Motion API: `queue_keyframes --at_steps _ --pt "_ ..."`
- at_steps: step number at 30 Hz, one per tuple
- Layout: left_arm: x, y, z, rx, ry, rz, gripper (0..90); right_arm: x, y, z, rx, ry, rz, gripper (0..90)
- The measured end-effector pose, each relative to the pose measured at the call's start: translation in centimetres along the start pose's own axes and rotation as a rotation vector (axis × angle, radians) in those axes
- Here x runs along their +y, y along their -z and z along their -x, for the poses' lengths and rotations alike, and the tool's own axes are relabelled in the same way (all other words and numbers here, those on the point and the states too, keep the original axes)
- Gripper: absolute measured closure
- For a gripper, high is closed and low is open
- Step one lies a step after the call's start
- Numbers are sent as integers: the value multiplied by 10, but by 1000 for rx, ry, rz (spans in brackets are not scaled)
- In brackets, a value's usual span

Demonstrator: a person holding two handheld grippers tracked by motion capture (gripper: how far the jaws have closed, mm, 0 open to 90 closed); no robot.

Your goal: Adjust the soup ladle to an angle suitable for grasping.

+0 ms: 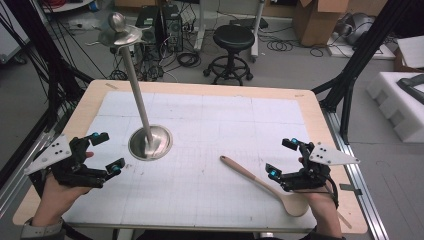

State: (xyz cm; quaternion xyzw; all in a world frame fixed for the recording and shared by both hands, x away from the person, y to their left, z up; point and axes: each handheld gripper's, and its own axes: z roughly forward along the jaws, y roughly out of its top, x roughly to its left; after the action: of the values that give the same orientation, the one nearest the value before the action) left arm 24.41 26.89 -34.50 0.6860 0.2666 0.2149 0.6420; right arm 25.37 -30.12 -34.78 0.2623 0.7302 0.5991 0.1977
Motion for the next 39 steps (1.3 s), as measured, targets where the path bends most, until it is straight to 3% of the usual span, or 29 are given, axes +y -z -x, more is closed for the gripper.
queue_keyframes --at_steps 12,16,22,23,24,30,32,34,39 --pt "-1 -1 0 3 1 -2 34 0 0 0 -6 -1 1 26" --pt "-1 -1 0 5 0 -5 34 -2 -1 1 -30 -6 -2 67" --pt "0 0 0 4 -1 -5 34 -3 -2 0 -20 -18 -31 273" --pt "0 0 0 4 -1 -5 34 -3 -2 0 -20 -18 -31 273" --pt "1 1 -1 11 2 -2 34 -1 -4 -2 -9 -7 -41 362" --pt "1 4 -2 20 3 3 34 4 -10 -5 37 5 -65 580" --pt "1 4 -2 21 6 3 34 3 -12 -6 33 8 -79 606" --pt "0 4 -3 22 7 1 34 3 -20 -5 26 13 -111 736" --pt "1 5 -3 21 9 0 34 3 -28 -3 39 4 -124 868"
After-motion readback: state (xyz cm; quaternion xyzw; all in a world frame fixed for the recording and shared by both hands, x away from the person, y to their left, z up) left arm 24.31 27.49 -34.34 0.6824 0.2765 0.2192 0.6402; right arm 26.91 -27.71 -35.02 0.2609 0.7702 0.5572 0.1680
